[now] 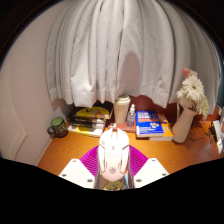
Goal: Arrange mouse
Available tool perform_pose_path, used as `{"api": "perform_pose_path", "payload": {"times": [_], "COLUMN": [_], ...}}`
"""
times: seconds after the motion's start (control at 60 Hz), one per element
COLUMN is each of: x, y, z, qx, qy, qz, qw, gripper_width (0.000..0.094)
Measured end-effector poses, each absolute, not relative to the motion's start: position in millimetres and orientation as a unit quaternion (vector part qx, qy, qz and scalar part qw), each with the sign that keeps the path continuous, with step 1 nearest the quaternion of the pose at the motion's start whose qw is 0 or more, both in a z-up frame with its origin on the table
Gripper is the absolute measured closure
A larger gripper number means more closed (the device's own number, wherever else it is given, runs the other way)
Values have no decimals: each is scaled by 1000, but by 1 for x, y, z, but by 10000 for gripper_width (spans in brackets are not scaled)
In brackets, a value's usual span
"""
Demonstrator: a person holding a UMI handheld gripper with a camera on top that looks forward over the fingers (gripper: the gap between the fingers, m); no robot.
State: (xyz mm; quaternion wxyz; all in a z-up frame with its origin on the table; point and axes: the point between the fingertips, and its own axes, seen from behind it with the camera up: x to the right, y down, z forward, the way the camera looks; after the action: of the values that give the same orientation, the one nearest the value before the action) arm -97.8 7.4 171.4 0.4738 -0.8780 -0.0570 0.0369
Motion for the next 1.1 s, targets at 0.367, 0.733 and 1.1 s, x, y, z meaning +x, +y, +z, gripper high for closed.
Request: {"api": "perform_pose_path", "payload": {"times": [0.367, 0.733, 1.1], "x": [-137, -142, -119], "y": [-61, -67, -123], "z": [-13, -5, 170], "qx": [-940, -941, -898], "qy": [-55, -40, -29], "qz": [27, 40, 59], "qw": [334, 333, 435], "gripper_width": [549, 60, 80]}}
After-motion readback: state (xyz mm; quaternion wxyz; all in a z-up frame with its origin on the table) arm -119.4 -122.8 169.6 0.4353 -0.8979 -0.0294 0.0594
